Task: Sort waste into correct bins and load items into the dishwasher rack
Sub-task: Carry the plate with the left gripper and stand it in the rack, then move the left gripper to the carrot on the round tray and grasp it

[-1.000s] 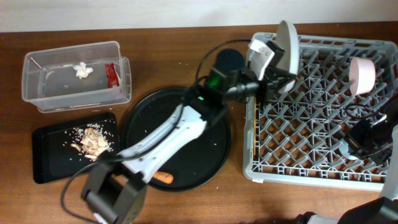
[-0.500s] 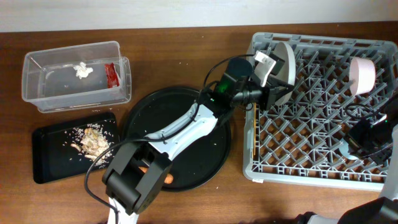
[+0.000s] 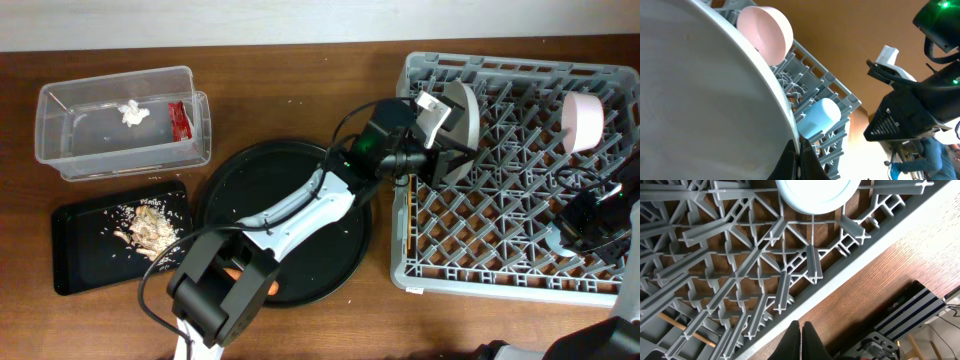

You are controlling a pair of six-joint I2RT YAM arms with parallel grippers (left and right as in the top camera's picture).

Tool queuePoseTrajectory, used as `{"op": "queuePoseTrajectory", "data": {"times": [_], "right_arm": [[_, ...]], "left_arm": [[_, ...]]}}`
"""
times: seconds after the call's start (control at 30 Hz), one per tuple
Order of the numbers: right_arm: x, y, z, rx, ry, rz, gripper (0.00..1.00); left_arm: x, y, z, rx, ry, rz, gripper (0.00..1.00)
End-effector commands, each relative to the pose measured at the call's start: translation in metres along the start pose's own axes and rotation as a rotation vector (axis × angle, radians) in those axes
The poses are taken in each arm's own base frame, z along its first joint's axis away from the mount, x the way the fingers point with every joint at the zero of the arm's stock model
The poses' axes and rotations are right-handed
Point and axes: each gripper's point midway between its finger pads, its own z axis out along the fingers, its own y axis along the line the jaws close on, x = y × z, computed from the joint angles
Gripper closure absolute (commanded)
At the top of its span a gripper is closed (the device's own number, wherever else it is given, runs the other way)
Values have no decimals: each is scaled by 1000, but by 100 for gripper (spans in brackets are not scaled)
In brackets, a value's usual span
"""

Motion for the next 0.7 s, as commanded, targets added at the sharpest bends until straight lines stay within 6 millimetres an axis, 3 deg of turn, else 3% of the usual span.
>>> {"op": "queuePoseTrajectory", "data": {"times": [0.0,0.1,0.13,0.17,0.2,0.27,0.33,0.43,0.53,0.67], "right_arm": [[0,1,-3,-11,-13,-2,96],[0,1,-3,-11,-13,-2,96],[0,1,-3,-11,-13,-2,96],[0,1,-3,-11,-13,-2,96],[0,1,-3,-11,-13,-3,96],[0,1,-3,-11,-13,-5,96],[0,1,-3,-11,-13,-5,96],[0,1,-3,-11,-13,-5,96],[0,1,-3,-12,-14,-6,96],[0,1,-3,-12,-14,-6,96]], "left_arm": [[10,-3,5,34,32,-14,100],[11,-2,5,32,37,-19,100],[11,-2,4,31,37,-19,82],[10,0,3,27,33,-19,38],[7,6,0,19,27,-22,24],[0,22,-11,-1,15,-36,21],[-6,37,-28,14,19,-59,1],[-6,59,-67,89,71,-148,1],[9,87,-102,71,135,-255,1],[42,119,-143,-173,255,-258,1]]}}
